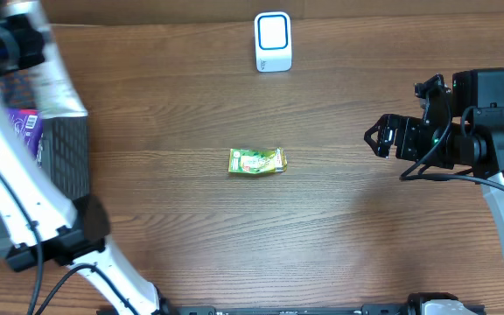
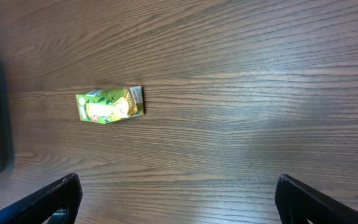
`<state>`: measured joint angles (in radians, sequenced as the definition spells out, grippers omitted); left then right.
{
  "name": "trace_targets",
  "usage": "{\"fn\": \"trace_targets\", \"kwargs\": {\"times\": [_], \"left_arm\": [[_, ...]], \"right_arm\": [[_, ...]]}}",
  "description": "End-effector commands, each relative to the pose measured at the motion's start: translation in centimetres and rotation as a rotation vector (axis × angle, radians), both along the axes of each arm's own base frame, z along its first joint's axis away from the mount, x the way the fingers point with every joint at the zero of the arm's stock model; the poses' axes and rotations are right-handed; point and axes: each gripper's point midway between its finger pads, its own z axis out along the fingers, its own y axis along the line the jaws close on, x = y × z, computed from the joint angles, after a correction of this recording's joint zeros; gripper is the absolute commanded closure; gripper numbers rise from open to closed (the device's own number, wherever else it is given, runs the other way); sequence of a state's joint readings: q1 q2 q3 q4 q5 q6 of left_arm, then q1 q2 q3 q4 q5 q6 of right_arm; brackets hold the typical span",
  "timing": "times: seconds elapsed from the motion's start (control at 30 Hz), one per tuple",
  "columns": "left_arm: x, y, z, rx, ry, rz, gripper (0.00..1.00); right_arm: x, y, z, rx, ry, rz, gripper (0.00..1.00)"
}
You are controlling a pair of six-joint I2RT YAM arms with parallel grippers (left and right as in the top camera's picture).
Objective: Scan the item barcode
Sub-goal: 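Place the white tube on the table beside the carton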
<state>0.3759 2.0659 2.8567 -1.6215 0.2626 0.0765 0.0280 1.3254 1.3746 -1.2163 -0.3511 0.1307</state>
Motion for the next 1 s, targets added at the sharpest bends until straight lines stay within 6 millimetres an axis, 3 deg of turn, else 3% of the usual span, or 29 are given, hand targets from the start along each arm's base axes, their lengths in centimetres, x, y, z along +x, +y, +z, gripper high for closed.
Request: {"fn": "trace_targets", "kwargs": {"times": [0.0,0.1,0.13,0.23,0.27,0.3,0.37,0.43,0.47,0.6,0.7,0.77,0.87,0.93,0.97], "left_arm": [[0.4,-6.8,0.2,0.022,0.018,-0.126,0.96],[0.3,-10.0,-2.1,0.07,0.122,-0.154,0.96],[0.2,-11.9,-4.1,0.08,0.197,-0.167,0.96],[-0.2,-15.2,-7.9,0.06,0.33,-0.227,0.95],[-0.9,-17.0,-11.2,0.052,0.446,-0.255,0.96],[-1.2,-17.5,-12.2,0.049,0.48,-0.26,0.95],[-1.4,-19.7,-17.1,0.045,0.583,-0.282,0.96],[-1.4,-21.2,-20.4,0.03,0.623,-0.294,0.95],[-1.7,-21.8,-23.1,0.019,0.66,-0.277,0.95],[-2.3,-22.2,-28.8,-0.028,0.708,-0.213,0.96],[-2.4,-22.5,-31.9,-0.071,0.706,-0.153,0.96],[-2.5,-22.9,-32.7,-0.101,0.703,-0.158,0.94],[-2.6,-23.1,-33.0,-0.103,0.703,-0.18,0.44],[-2.3,-22.8,-32.4,-0.099,0.697,-0.189,0.22],[-2.2,-22.8,-31.9,-0.099,0.695,-0.188,0.21]], "right_arm": [[0.4,0.1,0.9,-0.003,-0.028,0.006,0.0],[0.3,0.1,0.8,-0.003,-0.025,0.006,0.0],[0.3,0.1,0.8,-0.003,-0.025,0.006,0.0],[0.4,0.1,0.9,-0.003,-0.028,0.006,0.0],[0.4,0.1,0.9,-0.003,-0.028,0.006,0.0],[0.4,0.1,0.9,-0.003,-0.028,0.006,0.0],[0.4,0.1,0.9,-0.003,-0.029,0.006,0.0],[0.4,0.1,0.9,-0.003,-0.028,0.006,0.0],[0.4,0.1,0.8,-0.004,-0.027,0.006,0.0],[0.2,0.1,0.8,-0.004,-0.021,0.006,0.0],[0.2,0.1,0.8,-0.004,-0.02,0.006,0.0],[0.2,0.1,0.7,-0.004,-0.018,0.006,0.0],[0.2,0.1,0.7,-0.004,-0.017,0.006,0.0],[0.2,0.1,0.7,-0.004,-0.018,0.006,0.0],[0.2,0.1,0.7,-0.004,-0.018,0.006,0.0]]}}
